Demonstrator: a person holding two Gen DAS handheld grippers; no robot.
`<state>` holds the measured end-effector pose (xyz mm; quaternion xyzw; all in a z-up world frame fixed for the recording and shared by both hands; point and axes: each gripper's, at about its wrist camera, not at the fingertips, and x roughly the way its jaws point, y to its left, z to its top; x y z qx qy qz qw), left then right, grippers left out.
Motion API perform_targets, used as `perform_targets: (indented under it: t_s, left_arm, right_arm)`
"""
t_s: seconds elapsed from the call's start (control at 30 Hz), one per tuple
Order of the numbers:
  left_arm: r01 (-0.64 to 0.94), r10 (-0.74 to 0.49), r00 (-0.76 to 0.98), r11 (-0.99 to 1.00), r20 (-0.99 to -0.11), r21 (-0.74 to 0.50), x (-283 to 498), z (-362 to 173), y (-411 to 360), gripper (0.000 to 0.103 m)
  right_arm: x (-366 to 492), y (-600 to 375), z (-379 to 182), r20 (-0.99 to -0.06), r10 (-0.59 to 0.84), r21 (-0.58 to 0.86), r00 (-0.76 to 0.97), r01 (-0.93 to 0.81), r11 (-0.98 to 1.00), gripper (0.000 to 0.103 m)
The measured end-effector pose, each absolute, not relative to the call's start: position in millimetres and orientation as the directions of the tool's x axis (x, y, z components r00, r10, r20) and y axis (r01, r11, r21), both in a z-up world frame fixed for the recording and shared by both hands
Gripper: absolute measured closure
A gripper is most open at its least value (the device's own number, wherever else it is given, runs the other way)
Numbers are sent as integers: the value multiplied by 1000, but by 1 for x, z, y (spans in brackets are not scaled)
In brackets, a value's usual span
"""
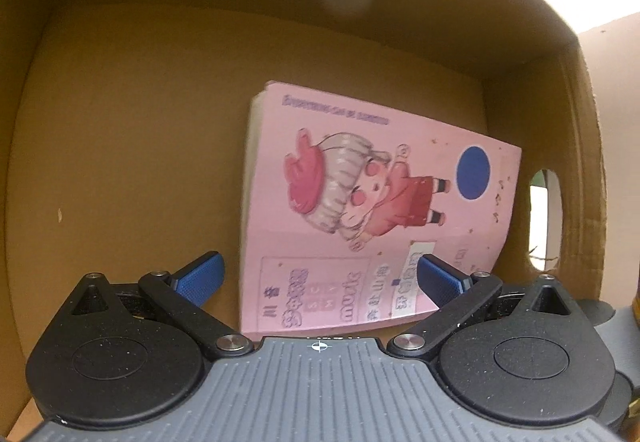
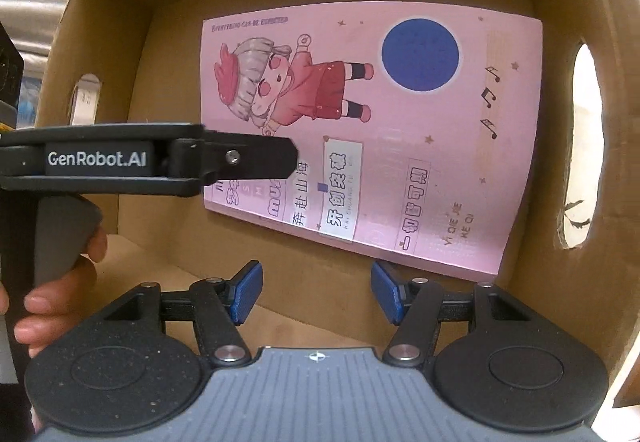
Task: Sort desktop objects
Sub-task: 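Lower the booklet into the box and open the right gripper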
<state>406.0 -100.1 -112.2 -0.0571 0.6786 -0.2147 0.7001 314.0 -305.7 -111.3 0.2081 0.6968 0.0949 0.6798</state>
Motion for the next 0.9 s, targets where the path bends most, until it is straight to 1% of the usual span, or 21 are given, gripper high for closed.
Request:
perform_targets:
  t_s: [0.4,0.6,0.9]
  left_arm:
    - [253,-423,23,879,-906,-404,418,-118,-105,0]
    - [277,-413,49,880,-909,-385,426,-121,-108,0]
    - [298,-449,75,862,-890,-410,432,-127,-107,0]
  right_arm:
    - [317,-313,-104,-900,423,436,105,201,877,39]
    - [321,-314,-101,-891,431,452,140,211,866,39]
    - [325,-316,-95,-879,423,468,220,227,854,39]
